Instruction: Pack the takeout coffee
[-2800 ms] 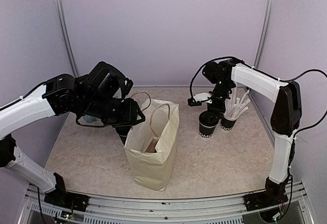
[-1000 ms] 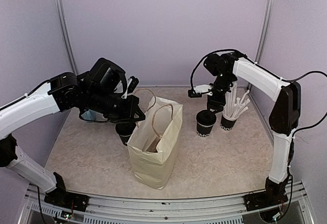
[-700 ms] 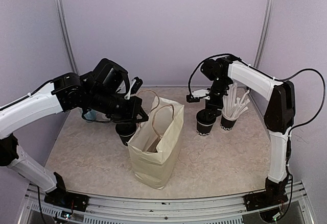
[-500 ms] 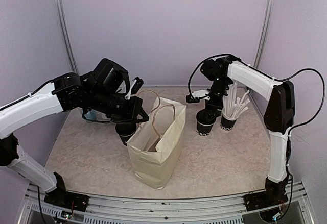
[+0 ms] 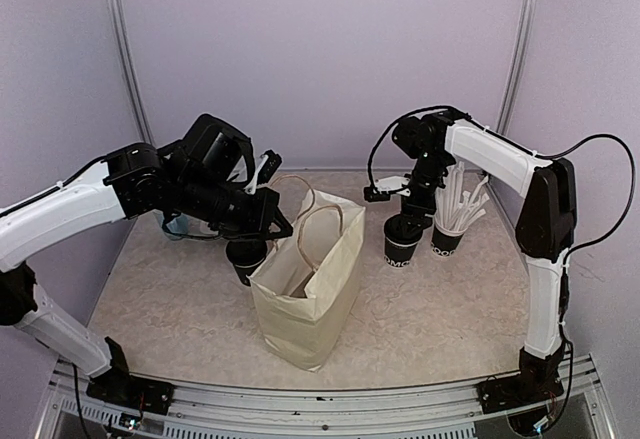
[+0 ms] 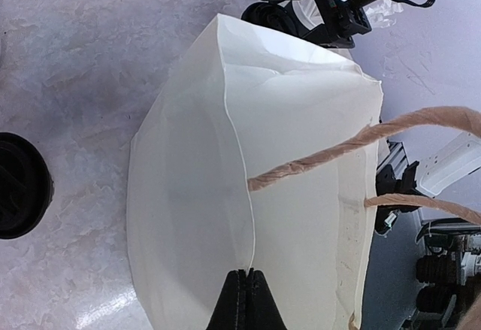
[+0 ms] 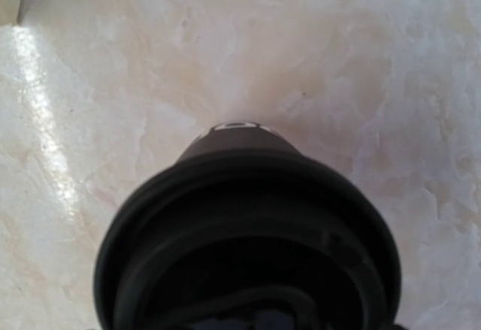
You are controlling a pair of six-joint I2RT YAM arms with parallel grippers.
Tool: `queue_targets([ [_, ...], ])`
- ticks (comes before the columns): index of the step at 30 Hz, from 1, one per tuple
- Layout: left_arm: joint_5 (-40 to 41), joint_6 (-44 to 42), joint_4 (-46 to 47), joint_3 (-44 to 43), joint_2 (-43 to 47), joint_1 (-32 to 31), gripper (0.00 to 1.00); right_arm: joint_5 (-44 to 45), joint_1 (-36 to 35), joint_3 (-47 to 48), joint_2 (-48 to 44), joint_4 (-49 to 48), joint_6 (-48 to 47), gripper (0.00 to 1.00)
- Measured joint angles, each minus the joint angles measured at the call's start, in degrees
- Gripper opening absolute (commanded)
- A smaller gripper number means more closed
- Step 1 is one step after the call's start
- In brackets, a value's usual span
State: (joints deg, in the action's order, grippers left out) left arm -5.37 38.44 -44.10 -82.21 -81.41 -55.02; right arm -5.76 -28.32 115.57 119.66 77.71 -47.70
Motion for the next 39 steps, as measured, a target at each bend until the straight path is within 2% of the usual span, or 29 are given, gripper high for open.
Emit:
queue_targets([
  [3, -0.22, -0.09, 0.13, 0.0, 0.0, 0.11, 0.0, 0.0, 0.0, -0.07, 0.0, -0.02, 0.02, 0.82],
  [14, -0.5, -0.13, 0.42, 0.0, -0.15, 0.31, 0.0, 0.44, -0.35, 4.31, 0.39, 0.35, -0.04, 0.84],
  [24, -0.68, -0.15, 0.42, 0.0, -0.46, 0.31, 0.0, 0.22, -0.39, 2.86, 0.46, 0.39, -0.04, 0.87],
  [30, -0.7, -0.15, 0.98, 0.63, -0.46, 0.31, 0.0, -0.5, -0.39, 0.28, 0.48, 0.44, -0.04, 0.86],
  [36, -0.9, -0.15, 1.25, 0.87, -0.46, 0.31, 0.0, -1.09, -0.39, -0.04, 0.59, 0.44, 0.2, 0.78],
  [39, -0.9, -0.15, 1.27, 0.87, -0.46, 0.31, 0.0, -1.14, -0.39, -0.22, 0.59, 0.42, 0.35, 0.79],
])
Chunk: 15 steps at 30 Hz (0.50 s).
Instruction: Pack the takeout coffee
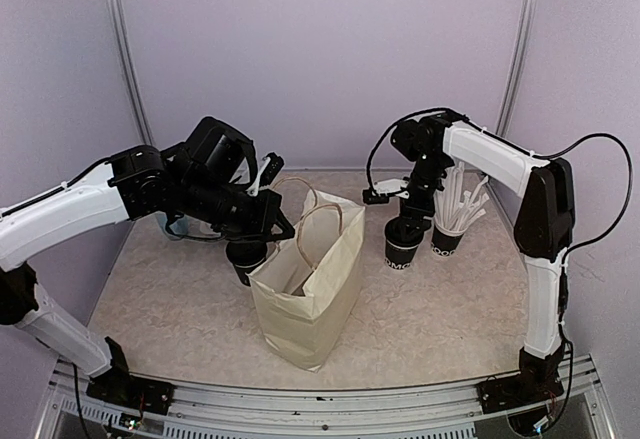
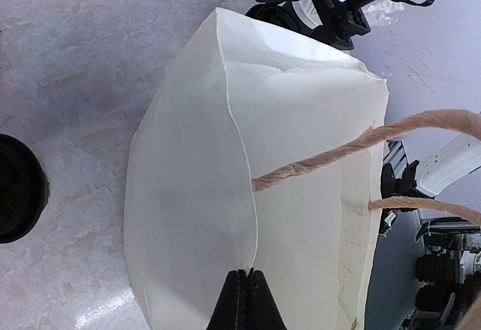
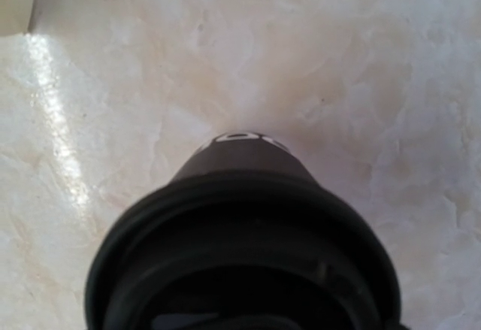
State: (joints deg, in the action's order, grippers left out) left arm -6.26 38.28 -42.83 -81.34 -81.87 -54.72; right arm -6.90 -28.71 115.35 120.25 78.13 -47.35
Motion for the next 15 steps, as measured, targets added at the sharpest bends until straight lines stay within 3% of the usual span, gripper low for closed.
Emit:
queue_targets([
  [7, -0.15, 0.0, 0.02, 0.02, 0.0, 0.04, 0.0, 0.02, -0.04, -1.46, -0.07, -0.68, 0.11, 0.85],
  [15, -0.59, 0.0, 0.04, 0.04, -0.07, 0.37, 0.0, 0.09, -0.33, -2.67, -0.9, -1.66, 0.5, 0.72],
])
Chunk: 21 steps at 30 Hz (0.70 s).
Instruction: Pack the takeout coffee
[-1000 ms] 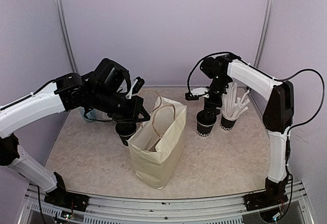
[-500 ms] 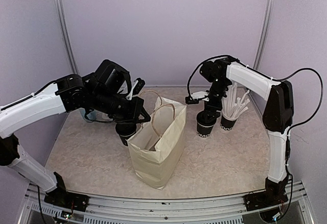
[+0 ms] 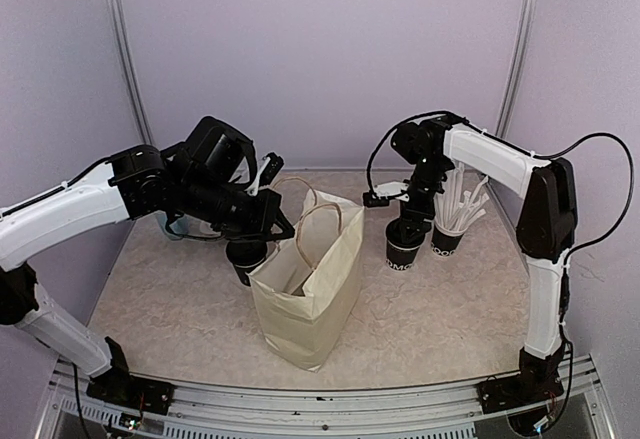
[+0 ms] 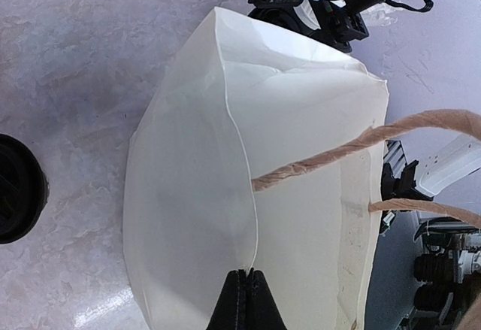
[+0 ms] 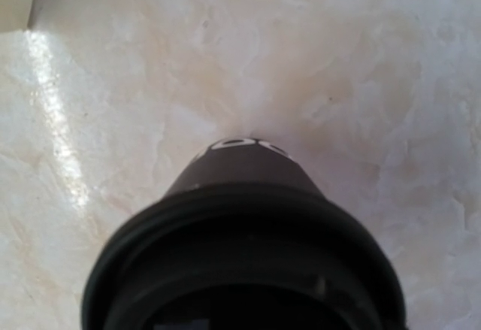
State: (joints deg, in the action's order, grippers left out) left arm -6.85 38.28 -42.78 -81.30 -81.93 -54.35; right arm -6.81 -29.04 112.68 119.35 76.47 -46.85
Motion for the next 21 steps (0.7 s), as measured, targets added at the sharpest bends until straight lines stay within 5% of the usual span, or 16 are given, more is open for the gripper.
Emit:
queue_targets([
  [11, -2.47, -5.01, 0.98, -1.88, -2.99, 1.25, 0.0, 0.63, -1.46, 2.23, -2.8, 1.46, 2.16, 0.66],
  [21, -9.75, -14.91, 2.21, -7.21, -8.55, 3.37, 0.0, -0.61, -3.8, 21.9, -10.36, 1.16, 7.78, 0.64],
])
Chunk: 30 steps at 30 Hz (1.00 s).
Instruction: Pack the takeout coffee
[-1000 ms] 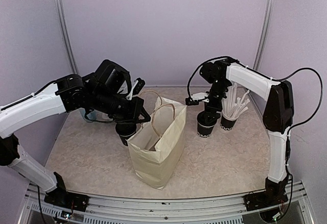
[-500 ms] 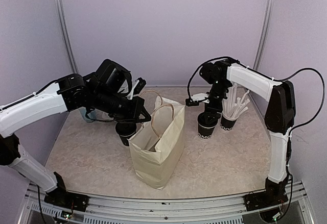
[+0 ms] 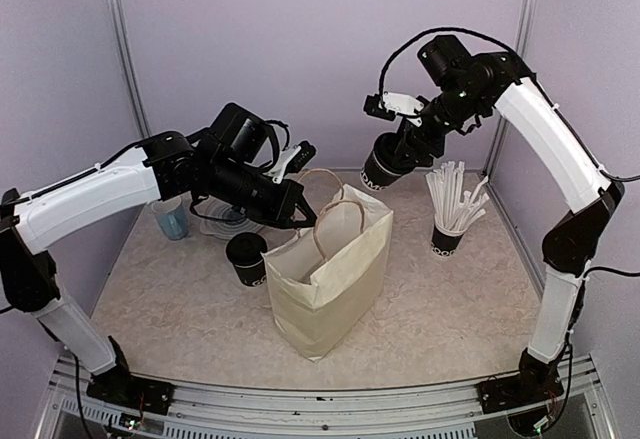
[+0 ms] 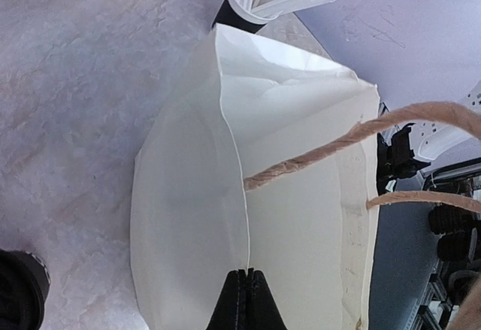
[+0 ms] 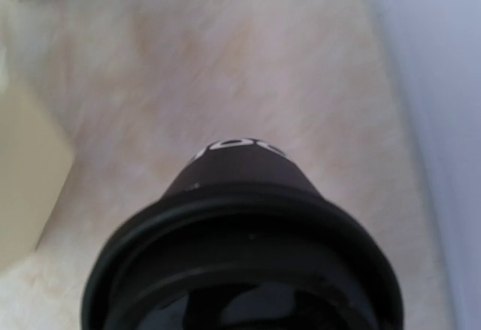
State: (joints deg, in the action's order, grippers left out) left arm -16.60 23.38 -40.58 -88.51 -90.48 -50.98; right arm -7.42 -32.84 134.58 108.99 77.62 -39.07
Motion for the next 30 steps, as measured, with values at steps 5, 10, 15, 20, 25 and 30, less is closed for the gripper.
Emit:
queue_targets([
  [5, -2.78, -5.11, -0.33, -4.9, -4.2, 0.87, 0.0, -0.7, -0.31, 0.83, -5.53, -2.51, 0.83, 0.64],
  [10, -3.15, -7.8, -1.53, -9.73, -8.61, 1.66, 0.09, -4.83, -1.62, -6.88, -16.35, -5.73, -0.37, 0.63],
  [15, -2.01, -8.09, -1.84, -12.31, -10.32, 1.79, 0.31, -9.18, -4.24, -14.47, -25.24, -6.03, -2.71, 0.63],
  [20, -0.33, -6.64, -1.9, -12.28, -10.25, 1.79, 0.4, -11.13, -6.56, -17.38, -25.99, -5.77, -5.33, 0.62],
  [25, 1.22, -4.48, -1.84, -10.8, -8.33, 1.7, 0.4, -11.47, -7.72, -18.73, -23.3, -4.94, -7.96, 0.62],
  [30, 3.56, -1.49, -0.76, -6.67, -3.67, 1.42, 0.37, -11.65, -8.37, -18.73, -21.18, -3.98, -10.38, 0.62],
])
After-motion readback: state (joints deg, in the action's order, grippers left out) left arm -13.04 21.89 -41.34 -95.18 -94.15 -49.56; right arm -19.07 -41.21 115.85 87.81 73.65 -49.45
